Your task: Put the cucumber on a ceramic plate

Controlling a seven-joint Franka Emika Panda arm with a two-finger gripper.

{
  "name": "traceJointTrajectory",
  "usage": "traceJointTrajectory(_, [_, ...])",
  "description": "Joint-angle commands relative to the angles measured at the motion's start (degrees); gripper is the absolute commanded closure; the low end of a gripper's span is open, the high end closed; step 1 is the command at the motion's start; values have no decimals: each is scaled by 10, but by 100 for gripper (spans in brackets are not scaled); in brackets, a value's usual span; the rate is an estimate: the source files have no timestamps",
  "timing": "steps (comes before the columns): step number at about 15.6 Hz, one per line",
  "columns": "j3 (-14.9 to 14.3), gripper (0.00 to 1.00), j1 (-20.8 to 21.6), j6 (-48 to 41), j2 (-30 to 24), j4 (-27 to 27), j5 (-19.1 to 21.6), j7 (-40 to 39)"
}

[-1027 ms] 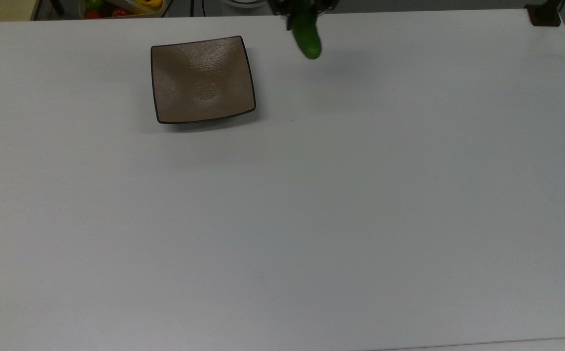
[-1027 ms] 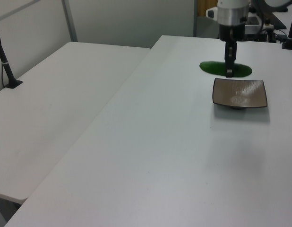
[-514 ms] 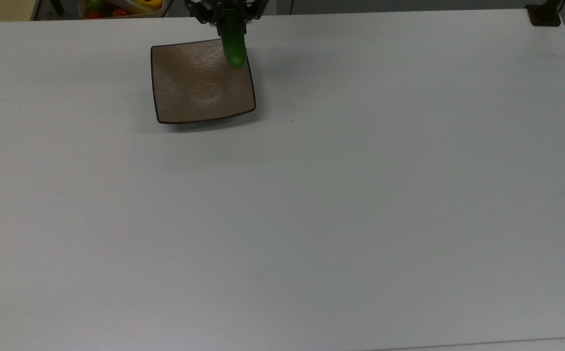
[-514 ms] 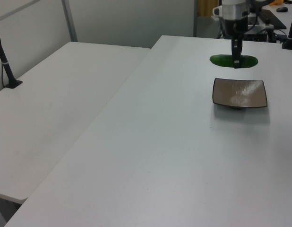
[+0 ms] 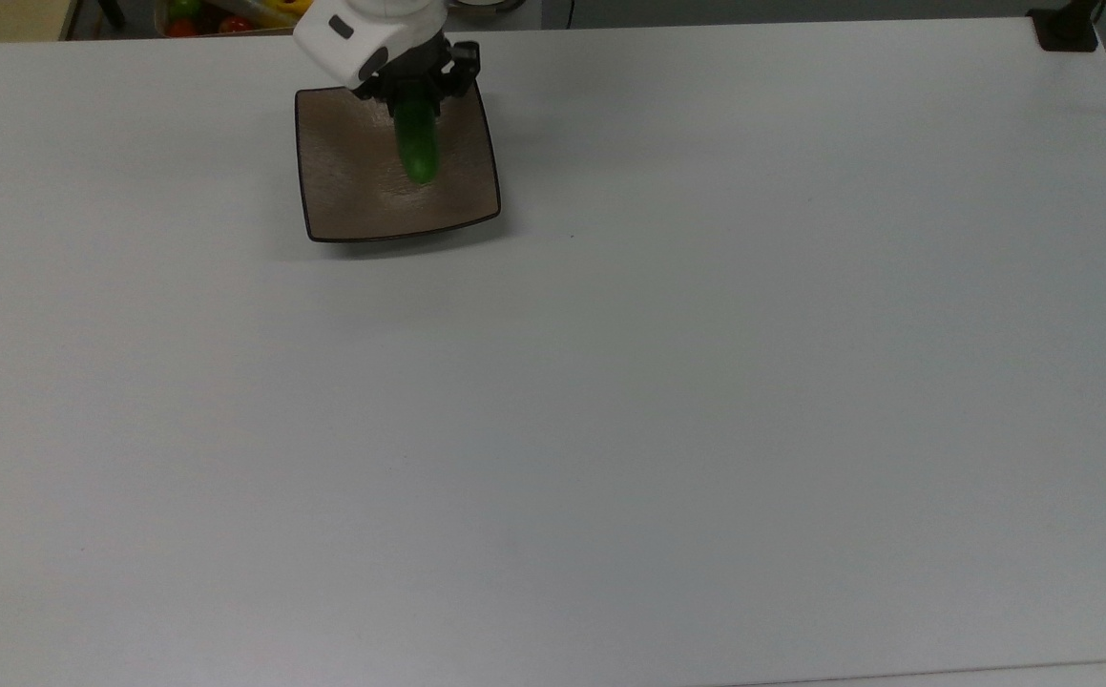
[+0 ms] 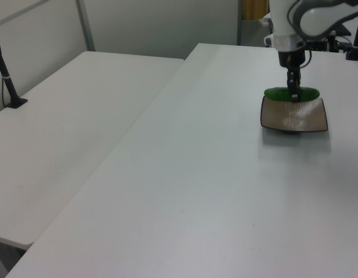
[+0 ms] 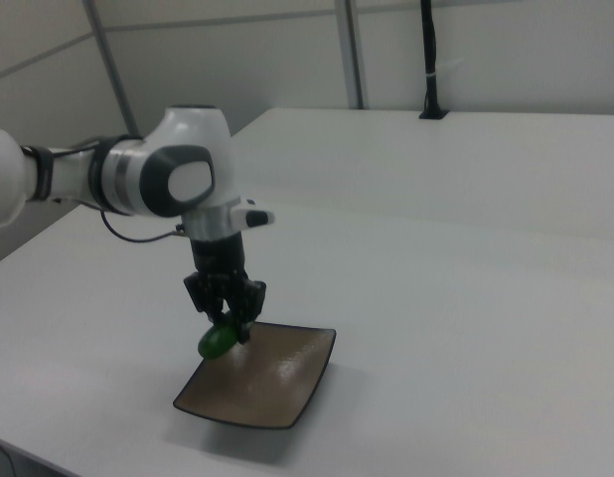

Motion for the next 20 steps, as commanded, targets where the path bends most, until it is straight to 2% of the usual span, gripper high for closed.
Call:
traceJointTrajectory(1, [-1,86,-14,70,17,-39,-23,-10])
traceJointTrajectory(6, [0,80,-16,119,41,-61,-31,-10])
traceJointTrajectory(7, [0,74,-16,119,45,-61,-31,-10])
traceJointTrajectory(8, [0,57,-16,124,47,-61,-31,-9])
traceJointTrajectory(9, [0,32,-16,125,47,-61,-31,-9])
traceJointTrajectory(10, [0,20,-16,123,46,-61,-31,-9])
traceJointTrajectory(13, [0,0,-15,111,31,-58,-31,-9])
traceJointTrajectory(15, [2,0,-12,75,17,-33,-31,-9])
traceJointTrajectory(18, [9,0,-5,-3,11,39,-29,-4])
traceJointTrajectory(20, [26,0,-2,-34,11,75,-29,-2])
